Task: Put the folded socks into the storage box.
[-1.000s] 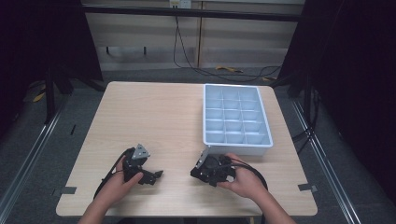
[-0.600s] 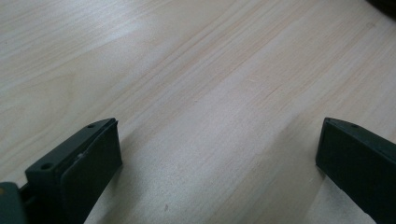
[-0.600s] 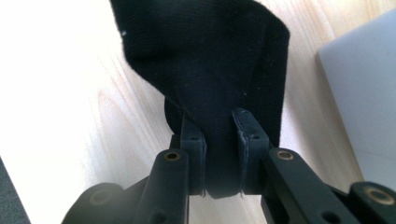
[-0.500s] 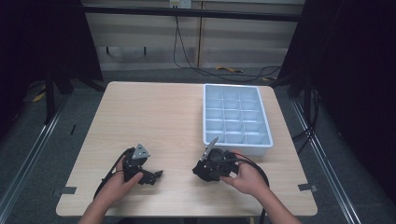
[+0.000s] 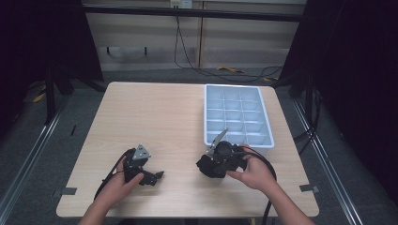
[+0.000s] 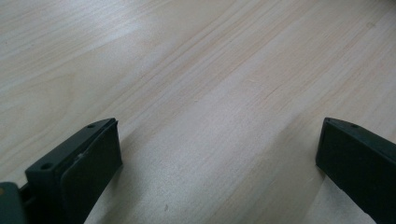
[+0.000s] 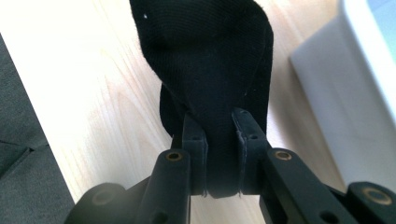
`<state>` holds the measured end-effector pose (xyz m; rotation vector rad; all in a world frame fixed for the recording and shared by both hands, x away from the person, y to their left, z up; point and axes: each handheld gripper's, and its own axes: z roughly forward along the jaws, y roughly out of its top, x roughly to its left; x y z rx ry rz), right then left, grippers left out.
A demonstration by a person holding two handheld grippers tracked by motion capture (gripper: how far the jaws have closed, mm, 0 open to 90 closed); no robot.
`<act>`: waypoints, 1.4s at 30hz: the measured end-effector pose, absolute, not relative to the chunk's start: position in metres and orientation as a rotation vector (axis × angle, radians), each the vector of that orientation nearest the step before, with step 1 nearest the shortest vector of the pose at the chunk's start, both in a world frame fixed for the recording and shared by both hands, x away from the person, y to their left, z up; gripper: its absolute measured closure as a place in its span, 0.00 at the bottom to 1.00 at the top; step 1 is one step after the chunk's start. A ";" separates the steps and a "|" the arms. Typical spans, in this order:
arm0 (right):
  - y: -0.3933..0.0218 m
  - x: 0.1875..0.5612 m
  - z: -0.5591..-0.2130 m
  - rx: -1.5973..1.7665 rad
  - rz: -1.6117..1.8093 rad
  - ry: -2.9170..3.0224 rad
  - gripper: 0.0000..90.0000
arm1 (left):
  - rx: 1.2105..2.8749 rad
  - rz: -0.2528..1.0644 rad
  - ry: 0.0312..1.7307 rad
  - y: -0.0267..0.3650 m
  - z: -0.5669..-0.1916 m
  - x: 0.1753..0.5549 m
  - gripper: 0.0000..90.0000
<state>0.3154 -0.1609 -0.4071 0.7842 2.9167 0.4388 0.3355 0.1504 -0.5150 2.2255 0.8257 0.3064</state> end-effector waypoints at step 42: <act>-0.167 0.348 -0.331 0.750 0.417 2.927 0.86 | 2.217 0.304 0.835 0.150 -0.515 0.335 0.00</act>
